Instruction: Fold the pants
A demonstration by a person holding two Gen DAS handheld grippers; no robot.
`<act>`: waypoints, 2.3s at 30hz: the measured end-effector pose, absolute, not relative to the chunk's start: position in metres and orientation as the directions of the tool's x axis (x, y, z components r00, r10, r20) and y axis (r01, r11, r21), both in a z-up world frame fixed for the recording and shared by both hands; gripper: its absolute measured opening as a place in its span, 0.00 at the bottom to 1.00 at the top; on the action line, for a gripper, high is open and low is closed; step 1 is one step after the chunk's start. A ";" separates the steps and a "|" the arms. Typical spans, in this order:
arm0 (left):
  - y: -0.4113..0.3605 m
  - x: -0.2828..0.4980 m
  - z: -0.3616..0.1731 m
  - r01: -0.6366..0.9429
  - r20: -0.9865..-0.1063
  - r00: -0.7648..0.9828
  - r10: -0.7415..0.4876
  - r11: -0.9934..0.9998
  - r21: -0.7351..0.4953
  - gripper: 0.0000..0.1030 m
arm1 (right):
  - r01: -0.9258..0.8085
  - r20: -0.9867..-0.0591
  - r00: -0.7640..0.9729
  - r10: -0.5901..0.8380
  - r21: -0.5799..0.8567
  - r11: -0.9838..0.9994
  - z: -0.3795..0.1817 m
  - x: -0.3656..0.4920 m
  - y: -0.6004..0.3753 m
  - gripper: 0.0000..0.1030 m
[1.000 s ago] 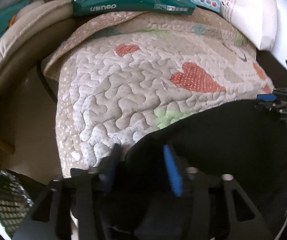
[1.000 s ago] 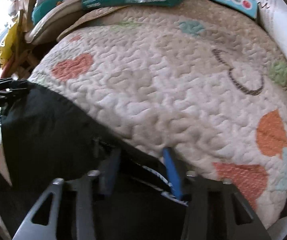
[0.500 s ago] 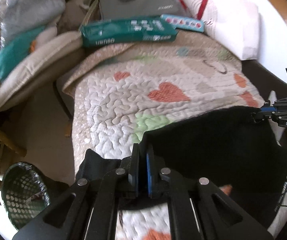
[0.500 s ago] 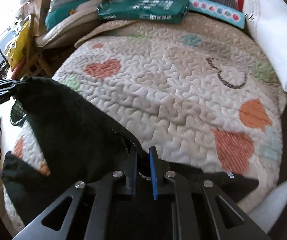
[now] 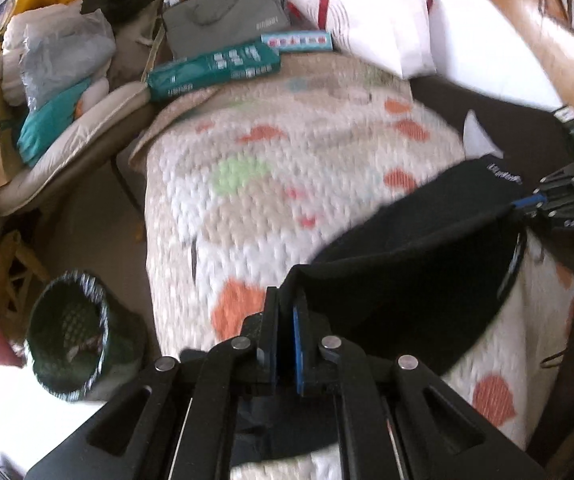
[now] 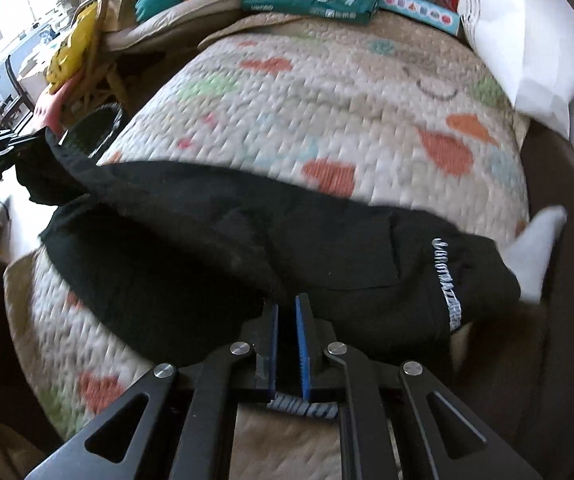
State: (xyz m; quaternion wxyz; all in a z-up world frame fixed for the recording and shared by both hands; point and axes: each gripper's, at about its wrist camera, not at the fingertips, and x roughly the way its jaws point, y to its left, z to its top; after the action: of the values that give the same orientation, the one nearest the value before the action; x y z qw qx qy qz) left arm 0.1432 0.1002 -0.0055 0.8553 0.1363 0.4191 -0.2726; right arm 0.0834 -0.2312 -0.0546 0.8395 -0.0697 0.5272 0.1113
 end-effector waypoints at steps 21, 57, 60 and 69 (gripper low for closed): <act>0.197 0.090 0.024 0.227 -0.793 0.585 -0.172 0.973 -0.043 0.49 | -0.335 -0.941 0.338 0.028 -0.092 0.938 -0.093 0.006 -0.189 0.67; 0.311 0.123 -0.014 -0.370 -0.651 0.759 0.028 0.841 -0.395 0.64 | -0.659 -0.880 0.374 0.293 -0.030 0.751 -0.098 0.162 0.115 0.07; 0.312 0.128 -0.020 -0.385 -0.670 0.742 0.035 0.840 -0.382 0.64 | -0.627 -0.884 0.380 0.272 -0.030 0.779 -0.106 0.179 0.126 0.07; 0.300 0.139 -0.031 -0.378 -0.709 0.703 0.057 0.875 -0.304 0.65 | -0.486 -0.859 0.427 0.283 0.047 0.873 -0.081 0.196 0.066 0.11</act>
State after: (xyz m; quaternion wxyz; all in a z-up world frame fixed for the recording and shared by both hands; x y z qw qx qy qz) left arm 0.1388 0.3000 -0.0307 0.8962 -0.2192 0.3662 0.1211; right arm 0.1958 0.0659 -0.0806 0.8380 -0.1048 0.4837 0.2296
